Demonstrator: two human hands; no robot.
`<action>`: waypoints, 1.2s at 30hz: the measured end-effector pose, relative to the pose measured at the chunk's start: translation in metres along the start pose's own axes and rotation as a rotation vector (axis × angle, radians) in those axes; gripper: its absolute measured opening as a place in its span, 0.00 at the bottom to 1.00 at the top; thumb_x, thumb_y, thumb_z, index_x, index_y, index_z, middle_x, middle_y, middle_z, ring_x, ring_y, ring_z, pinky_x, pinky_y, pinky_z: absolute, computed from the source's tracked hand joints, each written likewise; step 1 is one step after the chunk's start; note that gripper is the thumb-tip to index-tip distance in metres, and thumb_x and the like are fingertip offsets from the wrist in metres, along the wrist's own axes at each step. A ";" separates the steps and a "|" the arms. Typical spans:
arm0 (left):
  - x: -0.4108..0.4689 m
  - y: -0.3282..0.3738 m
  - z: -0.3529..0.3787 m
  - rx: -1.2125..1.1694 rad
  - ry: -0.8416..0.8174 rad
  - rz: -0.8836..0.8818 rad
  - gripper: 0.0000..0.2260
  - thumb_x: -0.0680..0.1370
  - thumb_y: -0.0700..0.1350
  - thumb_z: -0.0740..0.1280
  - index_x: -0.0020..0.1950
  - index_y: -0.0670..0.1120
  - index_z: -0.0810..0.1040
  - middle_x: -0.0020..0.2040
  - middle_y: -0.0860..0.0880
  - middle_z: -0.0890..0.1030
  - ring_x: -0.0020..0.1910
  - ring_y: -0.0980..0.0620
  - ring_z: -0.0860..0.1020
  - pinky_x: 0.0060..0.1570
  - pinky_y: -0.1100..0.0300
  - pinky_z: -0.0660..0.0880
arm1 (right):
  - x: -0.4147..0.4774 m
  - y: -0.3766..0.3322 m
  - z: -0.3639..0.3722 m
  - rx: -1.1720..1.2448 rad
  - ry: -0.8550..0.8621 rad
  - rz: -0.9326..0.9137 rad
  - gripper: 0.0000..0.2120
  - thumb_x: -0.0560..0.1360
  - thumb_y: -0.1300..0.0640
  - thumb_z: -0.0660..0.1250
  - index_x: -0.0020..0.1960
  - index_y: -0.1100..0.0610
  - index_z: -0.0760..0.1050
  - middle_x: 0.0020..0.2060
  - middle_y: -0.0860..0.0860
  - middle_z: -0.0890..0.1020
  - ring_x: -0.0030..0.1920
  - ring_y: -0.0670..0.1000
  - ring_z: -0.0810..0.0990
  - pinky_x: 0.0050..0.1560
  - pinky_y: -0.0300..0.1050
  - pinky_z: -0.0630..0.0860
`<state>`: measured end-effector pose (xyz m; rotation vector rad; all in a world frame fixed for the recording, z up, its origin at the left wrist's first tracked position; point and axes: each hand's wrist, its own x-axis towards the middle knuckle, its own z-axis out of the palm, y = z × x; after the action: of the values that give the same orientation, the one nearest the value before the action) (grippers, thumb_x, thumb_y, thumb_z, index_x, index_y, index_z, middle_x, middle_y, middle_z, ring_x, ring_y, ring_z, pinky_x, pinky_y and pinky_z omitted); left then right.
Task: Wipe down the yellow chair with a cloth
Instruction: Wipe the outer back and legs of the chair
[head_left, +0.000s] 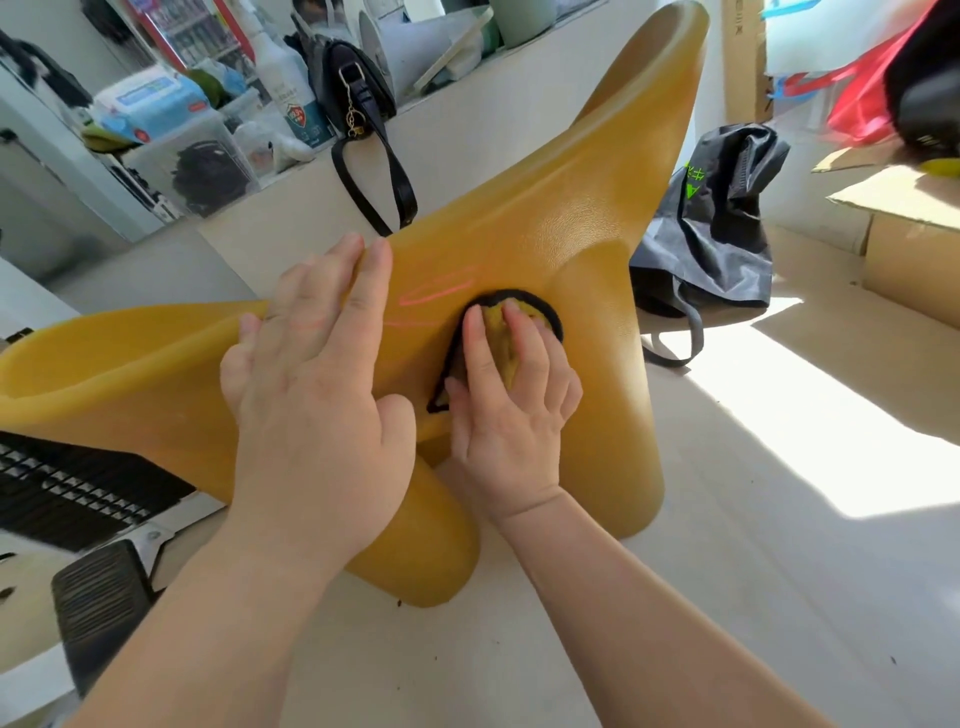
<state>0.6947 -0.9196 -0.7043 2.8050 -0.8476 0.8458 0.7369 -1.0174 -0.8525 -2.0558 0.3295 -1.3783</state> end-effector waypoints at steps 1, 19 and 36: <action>0.000 0.000 0.000 0.002 0.001 0.006 0.39 0.70 0.39 0.60 0.82 0.50 0.57 0.81 0.50 0.59 0.80 0.46 0.56 0.73 0.34 0.53 | 0.009 0.001 0.001 -0.026 0.018 -0.010 0.29 0.81 0.46 0.62 0.79 0.51 0.59 0.76 0.56 0.60 0.76 0.61 0.62 0.72 0.60 0.61; -0.011 -0.063 -0.004 0.087 -0.003 -0.090 0.42 0.67 0.46 0.65 0.81 0.52 0.57 0.75 0.44 0.65 0.73 0.39 0.62 0.72 0.30 0.53 | 0.001 -0.011 0.026 0.023 -0.107 -0.250 0.39 0.79 0.30 0.41 0.81 0.49 0.30 0.79 0.50 0.30 0.79 0.63 0.33 0.76 0.74 0.43; -0.009 -0.056 -0.004 0.022 0.000 -0.140 0.44 0.68 0.36 0.69 0.81 0.56 0.56 0.78 0.47 0.62 0.79 0.41 0.55 0.75 0.32 0.42 | 0.015 -0.012 0.012 -0.017 -0.130 -0.299 0.39 0.79 0.29 0.40 0.80 0.48 0.29 0.78 0.50 0.28 0.78 0.63 0.31 0.76 0.72 0.37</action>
<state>0.7166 -0.8666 -0.7020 2.8433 -0.6357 0.8386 0.7527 -1.0121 -0.8371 -2.2645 -0.0247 -1.4042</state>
